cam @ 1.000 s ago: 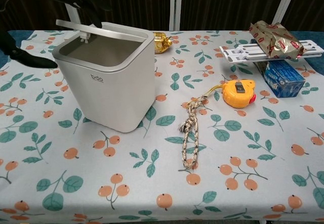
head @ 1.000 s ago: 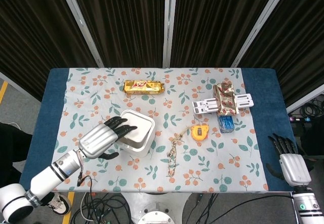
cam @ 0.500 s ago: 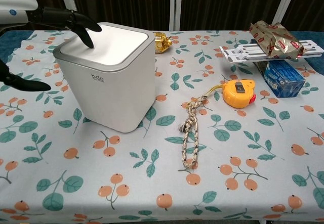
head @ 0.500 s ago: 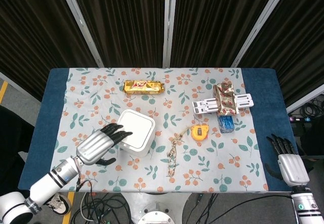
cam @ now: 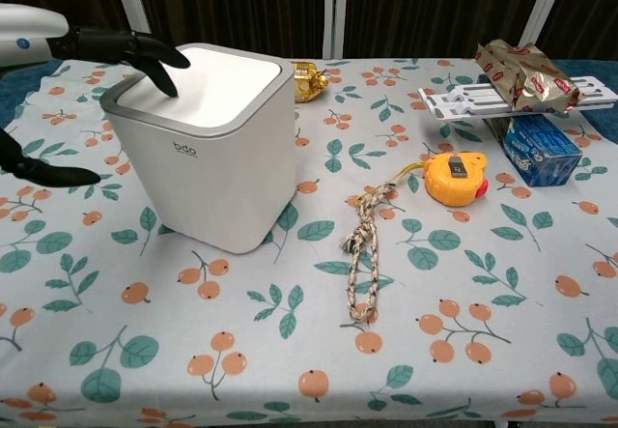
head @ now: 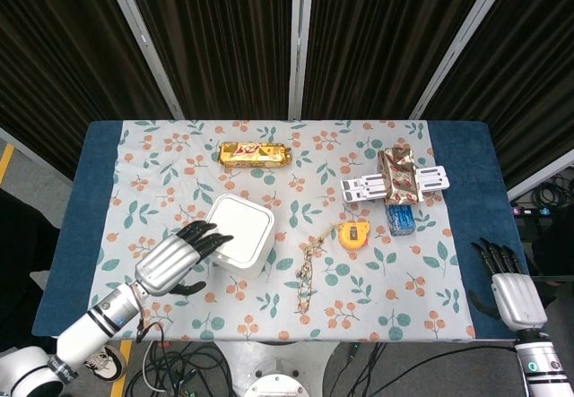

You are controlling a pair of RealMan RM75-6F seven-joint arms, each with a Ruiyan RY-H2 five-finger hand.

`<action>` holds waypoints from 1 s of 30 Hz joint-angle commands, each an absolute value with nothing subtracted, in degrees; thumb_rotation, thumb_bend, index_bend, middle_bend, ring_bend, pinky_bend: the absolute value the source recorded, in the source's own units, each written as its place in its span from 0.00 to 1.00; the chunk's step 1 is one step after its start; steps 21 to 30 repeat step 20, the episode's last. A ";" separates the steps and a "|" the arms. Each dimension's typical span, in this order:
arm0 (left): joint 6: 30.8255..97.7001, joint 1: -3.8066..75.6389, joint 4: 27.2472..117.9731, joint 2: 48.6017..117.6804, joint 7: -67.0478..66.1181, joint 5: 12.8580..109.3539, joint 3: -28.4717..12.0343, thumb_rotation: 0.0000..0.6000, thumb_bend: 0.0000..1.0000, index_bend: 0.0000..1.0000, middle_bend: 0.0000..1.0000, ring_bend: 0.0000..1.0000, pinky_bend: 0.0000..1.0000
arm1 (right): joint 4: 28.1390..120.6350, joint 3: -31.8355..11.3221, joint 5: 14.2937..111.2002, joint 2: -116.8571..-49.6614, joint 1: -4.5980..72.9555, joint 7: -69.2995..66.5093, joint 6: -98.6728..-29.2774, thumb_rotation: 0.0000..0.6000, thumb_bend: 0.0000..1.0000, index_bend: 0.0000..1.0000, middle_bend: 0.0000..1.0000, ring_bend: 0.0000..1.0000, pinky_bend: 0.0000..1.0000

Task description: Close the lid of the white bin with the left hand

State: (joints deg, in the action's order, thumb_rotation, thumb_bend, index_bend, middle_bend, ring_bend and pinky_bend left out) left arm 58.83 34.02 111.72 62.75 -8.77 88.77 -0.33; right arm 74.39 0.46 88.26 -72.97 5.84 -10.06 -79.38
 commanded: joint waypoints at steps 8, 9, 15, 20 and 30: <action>74.61 26.63 112.16 57.84 2.28 91.61 -2.68 1.00 0.24 0.11 0.21 0.07 0.11 | 74.57 0.25 88.24 -72.58 5.70 -10.46 -79.92 1.00 0.24 0.00 0.00 0.00 0.00; 76.67 25.24 111.31 58.02 1.99 91.57 -2.51 1.00 0.24 0.11 0.21 0.07 0.11 | 74.62 0.20 88.24 -72.51 5.67 -10.53 -80.04 1.00 0.24 0.00 0.00 0.00 0.00; 87.25 16.13 101.66 63.58 -6.33 89.45 -0.28 1.00 0.24 0.13 0.20 0.07 0.11 | 75.72 -0.20 88.53 -71.94 5.63 -10.32 -81.07 1.00 0.24 0.00 0.00 0.00 0.00; 91.81 10.83 91.59 68.63 -12.63 89.48 1.89 1.00 0.24 0.13 0.19 0.07 0.11 | 76.74 -0.18 88.88 -71.97 5.77 -9.14 -81.21 1.00 0.24 0.00 0.00 0.00 0.00; 91.81 10.83 91.59 68.63 -12.63 89.48 1.89 1.00 0.24 0.13 0.19 0.07 0.11 | 76.74 -0.18 88.88 -71.97 5.77 -9.14 -81.21 1.00 0.24 0.00 0.00 0.00 0.00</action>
